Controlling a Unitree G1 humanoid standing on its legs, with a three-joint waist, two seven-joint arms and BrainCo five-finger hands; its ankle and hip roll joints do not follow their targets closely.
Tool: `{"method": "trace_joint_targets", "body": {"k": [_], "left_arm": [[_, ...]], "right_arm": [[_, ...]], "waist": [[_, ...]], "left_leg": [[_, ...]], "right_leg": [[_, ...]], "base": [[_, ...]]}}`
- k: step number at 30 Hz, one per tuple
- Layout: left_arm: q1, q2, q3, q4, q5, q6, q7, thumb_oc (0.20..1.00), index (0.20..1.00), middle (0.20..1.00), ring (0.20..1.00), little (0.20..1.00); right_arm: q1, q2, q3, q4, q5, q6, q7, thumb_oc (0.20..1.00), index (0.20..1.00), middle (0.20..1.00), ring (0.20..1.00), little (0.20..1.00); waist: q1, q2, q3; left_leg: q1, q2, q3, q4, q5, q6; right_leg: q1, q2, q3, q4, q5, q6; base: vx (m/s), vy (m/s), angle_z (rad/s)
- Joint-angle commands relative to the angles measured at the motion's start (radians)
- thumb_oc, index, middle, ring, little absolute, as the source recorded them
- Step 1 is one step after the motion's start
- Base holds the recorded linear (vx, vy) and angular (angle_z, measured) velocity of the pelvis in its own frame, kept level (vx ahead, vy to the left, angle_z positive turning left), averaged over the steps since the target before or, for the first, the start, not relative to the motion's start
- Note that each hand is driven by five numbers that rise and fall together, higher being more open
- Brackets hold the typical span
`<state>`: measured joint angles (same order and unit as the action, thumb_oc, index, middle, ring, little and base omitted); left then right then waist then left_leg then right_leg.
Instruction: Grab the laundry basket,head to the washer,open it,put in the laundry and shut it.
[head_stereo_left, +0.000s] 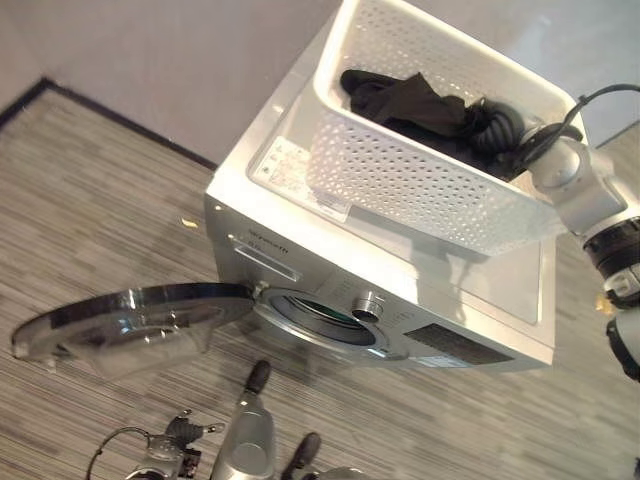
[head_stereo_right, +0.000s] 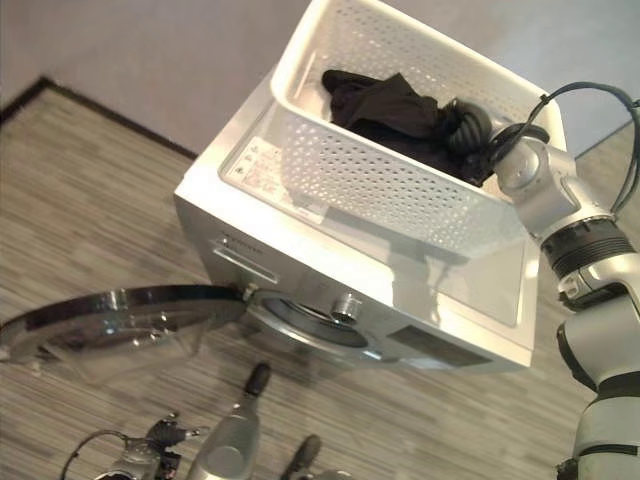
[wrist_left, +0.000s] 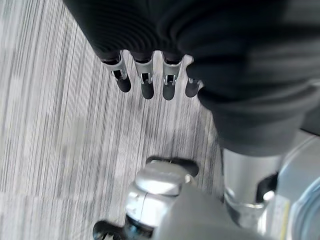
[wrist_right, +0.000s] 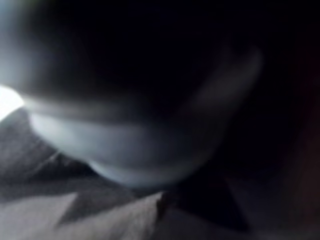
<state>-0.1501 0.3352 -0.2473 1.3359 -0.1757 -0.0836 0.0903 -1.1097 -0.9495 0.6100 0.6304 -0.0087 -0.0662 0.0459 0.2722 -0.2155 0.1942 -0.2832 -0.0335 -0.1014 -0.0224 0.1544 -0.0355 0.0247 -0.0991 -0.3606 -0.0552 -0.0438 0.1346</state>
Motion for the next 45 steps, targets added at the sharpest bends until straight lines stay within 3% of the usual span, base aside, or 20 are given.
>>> {"method": "trace_joint_targets", "body": {"k": [1, 5, 6, 8, 9, 15, 19, 21, 23, 26, 29, 32, 34, 35, 36, 37, 38, 39, 41, 45], "left_arm": [[0.002, 0.030, 0.015, 0.026, 0.060, -0.003, 0.018, 1.000, 1.000, 1.000, 1.000, 1.000], [0.016, 0.028, 0.028, 0.038, 0.086, -0.003, 0.033, 1.000, 1.000, 1.000, 1.000, 1.000], [0.027, 0.025, 0.031, 0.040, 0.101, -0.005, 0.051, 1.000, 1.000, 1.000, 1.000, 1.000], [0.034, 0.022, 0.030, 0.042, 0.107, -0.004, 0.061, 1.000, 1.000, 1.000, 1.000, 1.000], [0.034, 0.021, 0.032, 0.054, 0.102, 0.000, 0.073, 1.000, 1.000, 1.000, 1.000, 1.000], [0.049, -0.004, 0.056, 0.006, -0.007, -0.019, 0.110, 1.000, 1.000, 1.000, 1.000, 1.000], [0.069, -0.008, 0.057, -0.001, -0.029, -0.014, 0.129, 1.000, 1.000, 1.000, 1.000, 1.000], [0.077, -0.013, 0.062, 0.005, -0.037, -0.012, 0.128, 1.000, 1.000, 1.000, 1.000, 1.000], [0.134, -0.035, 0.097, 0.007, -0.075, -0.014, 0.129, 1.000, 1.000, 1.000, 1.000, 1.000], [0.167, -0.047, 0.119, -0.004, -0.115, -0.019, 0.122, 1.000, 1.000, 1.000, 1.000, 1.000], [0.214, -0.072, 0.138, -0.031, -0.160, -0.018, 0.111, 1.000, 1.000, 1.000, 1.000, 1.000], [0.235, -0.095, 0.159, -0.030, -0.173, -0.010, 0.102, 1.000, 1.000, 1.000, 1.000, 1.000], [0.228, -0.108, 0.165, -0.019, -0.153, -0.004, 0.103, 1.000, 1.000, 1.000, 1.000, 1.000], [0.228, -0.108, 0.165, -0.019, -0.153, -0.004, 0.103, 1.000, 1.000, 1.000, 1.000, 1.000], [0.227, -0.117, 0.173, -0.009, -0.142, 0.001, 0.097, 1.000, 1.000, 1.000, 1.000, 1.000], [0.222, -0.124, 0.193, -0.008, -0.131, 0.008, 0.092, 1.000, 1.000, 1.000, 1.000, 1.000], [0.222, -0.124, 0.193, -0.008, -0.131, 0.008, 0.093, 1.000, 1.000, 1.000, 1.000, 1.000], [0.216, -0.133, 0.216, -0.011, -0.131, 0.016, 0.079, 1.000, 1.000, 1.000, 1.000, 1.000], [0.215, -0.144, 0.233, -0.011, -0.137, 0.020, 0.075, 1.000, 1.000, 1.000, 1.000, 1.000], [0.213, -0.153, 0.240, -0.014, -0.088, 0.025, 0.067, 1.000, 1.000, 1.000, 1.000, 1.000]], "right_arm": [[-0.040, -0.056, -0.110, -0.016, 0.093, -0.059, -0.164, 0.200, 0.200, 0.200, 0.200, 0.200], [-0.028, -0.043, -0.235, -0.058, 0.183, -0.116, -0.252, 0.200, 0.200, 0.200, 0.200, 0.200], [-0.043, -0.005, -0.297, -0.085, 0.243, -0.173, -0.311, 0.200, 0.200, 0.200, 0.200, 0.200], [-0.053, 0.012, -0.305, -0.095, 0.262, -0.179, -0.326, 0.200, 0.200, 0.200, 0.200, 0.200], [-0.071, 0.077, -0.362, -0.120, 0.326, -0.221, -0.389, 0.200, 0.200, 0.200, 0.200, 0.200], [-0.121, 0.389, -0.430, -0.292, 0.489, -0.341, -0.431, 0.200, 0.200, 0.200, 0.200, 0.200], [-0.147, 0.519, -0.423, -0.335, 0.546, -0.367, -0.438, 0.200, 0.200, 0.200, 0.200, 0.200], [-0.149, 0.538, -0.421, -0.342, 0.561, -0.365, -0.431, 0.200, 0.200, 0.200, 0.200, 0.200], [-0.100, 0.605, -0.411, -0.382, 0.605, -0.370, -0.398, 0.200, 0.200, 0.200, 0.200, 0.200], [-0.072, 0.614, -0.403, -0.399, 0.626, -0.369, -0.386, 0.200, 0.200, 0.200, 0.200, 0.200], [-0.003, 0.630, -0.391, -0.435, 0.684, -0.370, -0.356, 0.200, 0.200, 0.200, 0.200, 0.200], [0.077, 0.650, -0.366, -0.509, 0.744, -0.358, -0.307, 0.200, 0.200, 0.200, 0.200, 0.200], [0.179, 0.668, -0.342, -0.586, 0.776, -0.347, -0.273, 0.200, 0.200, 0.200, 0.200, 0.200], [0.181, 0.668, -0.342, -0.588, 0.775, -0.346, -0.273, 0.200, 0.200, 0.200, 0.200, 0.200], [0.240, 0.677, -0.318, -0.625, 0.789, -0.333, -0.247, 0.200, 0.200, 0.200, 0.200, 0.200], [0.332, 0.668, -0.305, -0.696, 0.806, -0.329, -0.218, 0.200, 0.200, 0.200, 0.200, 0.200], [0.334, 0.668, -0.305, -0.698, 0.805, -0.329, -0.219, 0.200, 0.200, 0.200, 0.200, 0.200], [0.448, 0.682, -0.266, -0.754, 0.821, -0.314, -0.197, 0.200, 0.200, 0.200, 0.200, 0.200], [0.560, 0.689, -0.229, -0.815, 0.833, -0.284, -0.160, 0.200, 0.200, 0.200, 0.200, 0.200], [0.757, 0.673, -0.230, -0.838, 0.885, -0.249, -0.097, 0.200, 0.200, 0.200, 0.200, 0.200]], "waist": [[-0.003, -0.057, -0.027], [-0.004, -0.031, -0.060], [0.004, -0.011, -0.081], [0.004, -0.007, -0.090], [0.011, 0.005, -0.096], [0.028, 0.065, -0.142], [0.033, 0.091, -0.141], [0.032, 0.098, -0.142], [0.046, 0.133, -0.136], [0.053, 0.152, -0.128], [0.050, 0.196, -0.107], [0.024, 0.226, -0.074], [0.002, 0.220, -0.043], [0.001, 0.220, -0.047], [-0.012, 0.211, -0.040], [-0.045, 0.200, -0.038], [-0.046, 0.200, -0.042], [-0.092, 0.196, -0.044], [-0.121, 0.210, -0.050], [-0.184, 0.241, -0.074]], "left_leg": [[0.004, -0.003, -0.029, -0.065, -0.038, 0.022], [0.019, 0.002, -0.020, -0.065, -0.038, 0.018], [0.033, 0.010, -0.015, -0.065, -0.037, 0.014], [0.039, 0.009, -0.016, -0.065, -0.037, 0.011], [0.045, 0.015, -0.014, -0.065, -0.034, 0.006], [0.063, 0.062, -0.030, -0.064, 0.011, -0.036], [0.082, 0.092, -0.044, -0.052, 0.034, -0.053], [0.088, 0.098, -0.045, -0.048, 0.038, -0.055], [0.086, 0.126, -0.057, 0.006, 0.043, -0.064], [0.083, 0.140, -0.068, 0.035, 0.047, -0.070], [0.080, 0.169, -0.074, 0.047, 0.081, -0.094], [0.077, 0.186, -0.034, 0.041, 0.115, -0.107], [0.071, 0.179, 0.040, 0.122, 0.077, -0.092], [0.065, 0.178, 0.039, 0.125, 0.077, -0.091], [0.072, 0.156, 0.060, 0.191, 0.023, -0.073], [0.085, 0.176, 0.152, 0.284, -0.031, -0.061], [0.079, 0.175, 0.151, 0.285, -0.030, -0.060], [0.119, 0.239, 0.239, 0.370, -0.072, -0.061], [0.189, 0.245, 0.216, 0.347, -0.116, -0.071], [0.313, 0.236, 0.230, 0.092, -0.152, -0.073]], "right_leg": [[-0.001, -0.123, 0.014, 0.020, 0.199, 0.073], [0.013, -0.121, 0.021, 0.011, 0.172, 0.069], [0.027, -0.113, 0.019, 0.005, 0.131, 0.058], [0.032, -0.110, 0.017, 0.004, 0.126, 0.053], [0.041, -0.102, 0.013, 0.003, 0.104, 0.046], [0.088, -0.033, 0.023, 0.001, 0.024, -0.014], [0.113, 0.014, 0.034, 0.032, -0.022, -0.057], [0.123, 0.021, 0.033, 0.029, -0.023, -0.064], [0.154, 0.054, 0.042, 0.018, -0.038, -0.092], [0.171, 0.074, 0.044, 0.007, -0.042, -0.107], [0.194, 0.108, 0.046, -0.022, -0.037, -0.125], [0.191, 0.116, 0.035, -0.030, -0.027, -0.129], [0.174, 0.091, 0.026, -0.026, -0.007, -0.127], [0.171, 0.091, 0.024, -0.026, -0.004, -0.127], [0.150, 0.073, 0.024, -0.025, 0.012, -0.122], [0.120, 0.044, 0.003, -0.022, 0.032, -0.119], [0.116, 0.044, 0.001, -0.022, 0.034, -0.119], [0.079, 0.013, -0.036, -0.025, 0.048, -0.118], [0.067, -0.001, -0.048, -0.028, 0.057, -0.105], [0.049, -0.019, -0.065, -0.009, 0.065, -0.073]], "base": [[0.00, 0.000, 0.00], [0.02, -0.057, -0.05], [0.01, -0.054, -0.03], [0.00, -0.076, -0.04], [-0.02, -0.139, -0.04], [-0.04, -0.157, 0.09], [-0.07, -0.174, 0.11], [-0.07, -0.134, -0.01], [-0.13, -0.231, 0.06], [-0.08, -0.160, 0.02], [-0.14, -0.147, -0.01], [-0.16, -0.056, 0.08], [-0.22, -0.067, 0.07], [-0.19, -0.056, 0.07], [-0.22, -0.038, 0.11], [-0.22, -0.040, 0.22], [-0.27, -0.008, 0.28], [-0.18, 0.040, 0.34], [-0.16, 0.116, 0.61], [-0.03, 0.182, 0.38]]}}
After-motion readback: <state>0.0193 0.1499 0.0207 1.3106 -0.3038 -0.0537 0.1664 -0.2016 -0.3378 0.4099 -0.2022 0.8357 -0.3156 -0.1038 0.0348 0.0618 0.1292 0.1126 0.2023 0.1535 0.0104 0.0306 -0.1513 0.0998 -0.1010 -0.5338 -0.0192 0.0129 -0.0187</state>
